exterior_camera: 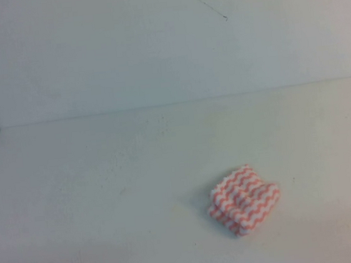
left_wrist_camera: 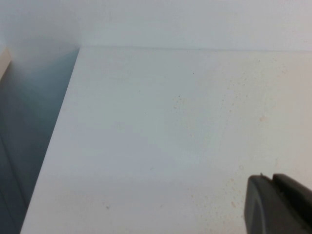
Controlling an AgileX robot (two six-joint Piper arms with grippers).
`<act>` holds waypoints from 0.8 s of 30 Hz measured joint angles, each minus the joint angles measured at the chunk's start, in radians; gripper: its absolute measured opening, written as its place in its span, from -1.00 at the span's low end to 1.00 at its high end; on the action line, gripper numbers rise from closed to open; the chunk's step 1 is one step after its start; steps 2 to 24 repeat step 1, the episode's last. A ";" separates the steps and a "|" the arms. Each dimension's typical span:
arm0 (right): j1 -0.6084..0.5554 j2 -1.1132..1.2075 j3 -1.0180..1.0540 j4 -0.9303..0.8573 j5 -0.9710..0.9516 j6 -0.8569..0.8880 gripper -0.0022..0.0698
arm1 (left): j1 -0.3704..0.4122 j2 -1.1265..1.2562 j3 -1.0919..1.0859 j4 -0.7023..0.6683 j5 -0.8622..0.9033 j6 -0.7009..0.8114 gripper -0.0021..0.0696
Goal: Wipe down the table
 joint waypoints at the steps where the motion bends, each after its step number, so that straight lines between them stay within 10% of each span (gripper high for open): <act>1: 0.000 0.000 0.000 0.000 0.000 0.000 -0.95 | 0.000 0.000 0.000 0.000 0.000 0.000 -0.94; 24: 0.000 0.000 0.000 0.000 0.000 0.000 -0.95 | 0.000 0.000 0.000 0.000 0.000 0.000 -0.94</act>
